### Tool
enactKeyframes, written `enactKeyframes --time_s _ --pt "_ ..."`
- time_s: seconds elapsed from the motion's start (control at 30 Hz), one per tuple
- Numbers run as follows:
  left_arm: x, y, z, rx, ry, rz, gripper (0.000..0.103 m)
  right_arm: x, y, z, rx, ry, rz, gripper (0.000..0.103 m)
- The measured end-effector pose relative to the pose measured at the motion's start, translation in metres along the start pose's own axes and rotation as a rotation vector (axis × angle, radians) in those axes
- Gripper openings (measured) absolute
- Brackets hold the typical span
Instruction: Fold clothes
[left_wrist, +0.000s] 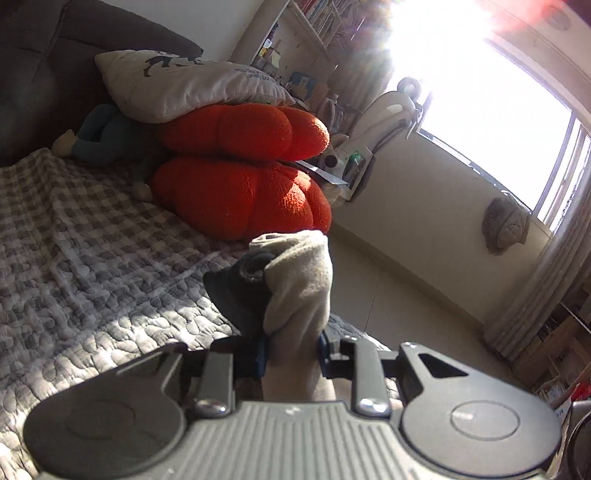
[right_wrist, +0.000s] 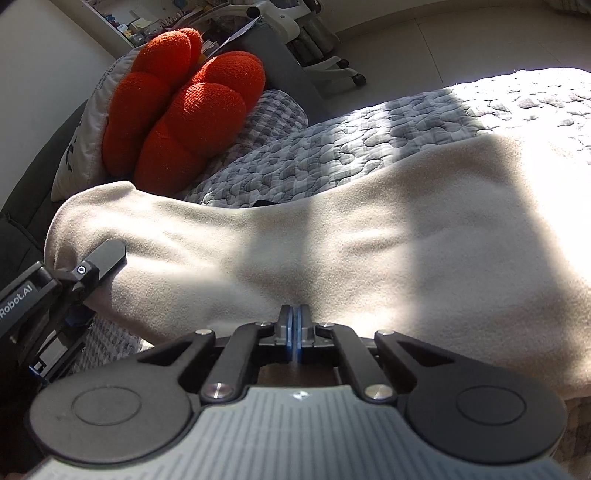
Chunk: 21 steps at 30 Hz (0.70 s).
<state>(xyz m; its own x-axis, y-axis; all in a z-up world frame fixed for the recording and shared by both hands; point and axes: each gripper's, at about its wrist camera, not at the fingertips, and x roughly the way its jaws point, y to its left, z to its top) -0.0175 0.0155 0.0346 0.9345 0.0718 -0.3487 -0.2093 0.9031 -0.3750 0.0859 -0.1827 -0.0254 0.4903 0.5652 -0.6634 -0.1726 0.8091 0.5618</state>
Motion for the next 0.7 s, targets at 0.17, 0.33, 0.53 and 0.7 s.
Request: enactKeyframes --time_s 0.17,0.33,0.53,0.7 --pt "-0.005 -0.040 0.004 0.215 -0.014 -0.149 0.026 -0.036 -0.023 0.017 0.120 -0.108 0.035 0.019" --pt "0.010 -0.065 -0.002 0.328 0.065 -0.225 0.026 -0.077 -0.061 0.028 0.274 -0.218 0.103 0.040" --pt "0.023 -0.088 -0.020 0.418 0.157 -0.255 0.026 -0.106 -0.088 0.027 0.380 -0.314 0.149 0.057" --pt "0.026 -0.102 -0.036 0.475 0.199 -0.268 0.026 -0.111 -0.096 0.026 0.424 -0.333 0.171 0.060"
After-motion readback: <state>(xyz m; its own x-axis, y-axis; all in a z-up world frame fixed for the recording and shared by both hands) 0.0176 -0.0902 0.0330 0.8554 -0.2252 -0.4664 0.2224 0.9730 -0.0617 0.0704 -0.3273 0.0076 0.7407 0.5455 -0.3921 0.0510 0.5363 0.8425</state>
